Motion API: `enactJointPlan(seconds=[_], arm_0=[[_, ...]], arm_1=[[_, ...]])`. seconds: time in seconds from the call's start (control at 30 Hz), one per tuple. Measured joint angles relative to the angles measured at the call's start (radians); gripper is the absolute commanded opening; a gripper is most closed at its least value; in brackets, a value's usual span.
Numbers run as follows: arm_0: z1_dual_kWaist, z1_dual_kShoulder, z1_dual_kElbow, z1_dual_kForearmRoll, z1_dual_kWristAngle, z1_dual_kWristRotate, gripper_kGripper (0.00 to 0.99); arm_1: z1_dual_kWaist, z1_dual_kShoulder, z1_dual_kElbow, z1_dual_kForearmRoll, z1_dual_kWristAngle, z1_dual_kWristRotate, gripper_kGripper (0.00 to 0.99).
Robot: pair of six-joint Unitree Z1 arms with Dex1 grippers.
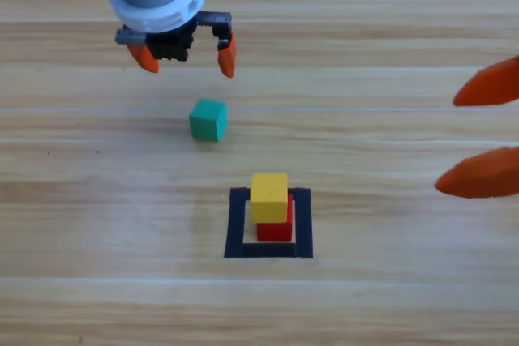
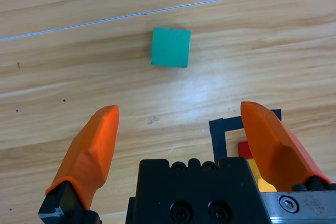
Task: Stack the blocks in the rectangular block: red at the bottom, yellow in the middle, green on top
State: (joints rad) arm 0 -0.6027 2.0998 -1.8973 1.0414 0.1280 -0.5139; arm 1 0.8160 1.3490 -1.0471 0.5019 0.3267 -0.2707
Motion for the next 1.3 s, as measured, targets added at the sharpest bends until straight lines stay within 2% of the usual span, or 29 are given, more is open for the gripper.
enactJointPlan(seconds=[0.13, 0.2, 0.33, 0.43, 0.67, 1.3], arm_0=[[0.008, 0.091, -0.143, 0.093, 0.003, 0.0, 0.983], [0.012, 0.164, -0.269, 0.191, 0.003, 0.002, 0.974], [0.024, 0.259, -0.39, 0.25, -0.009, 0.03, 0.976], [0.04, 0.289, -0.393, 0.257, -0.034, 0.046, 0.979], [0.07, 0.311, -0.394, 0.269, -0.038, 0.049, 0.988], [0.078, 0.382, -0.411, 0.269, -0.048, 0.052, 0.96]], arm_1=[[0.0, -0.029, 0.034, -0.048, 0.044, -0.011, 0.989], [0.0, -0.029, 0.064, -0.089, 0.057, -0.023, 0.989], [0.0, -0.03, 0.108, -0.139, 0.119, -0.068, 0.989], [0.0, -0.039, 0.145, -0.184, 0.148, -0.091, 0.989], [0.0, -0.067, 0.15, -0.197, 0.168, -0.104, 0.99], [0.0, -0.067, 0.173, -0.197, 0.171, -0.125, 0.985]])
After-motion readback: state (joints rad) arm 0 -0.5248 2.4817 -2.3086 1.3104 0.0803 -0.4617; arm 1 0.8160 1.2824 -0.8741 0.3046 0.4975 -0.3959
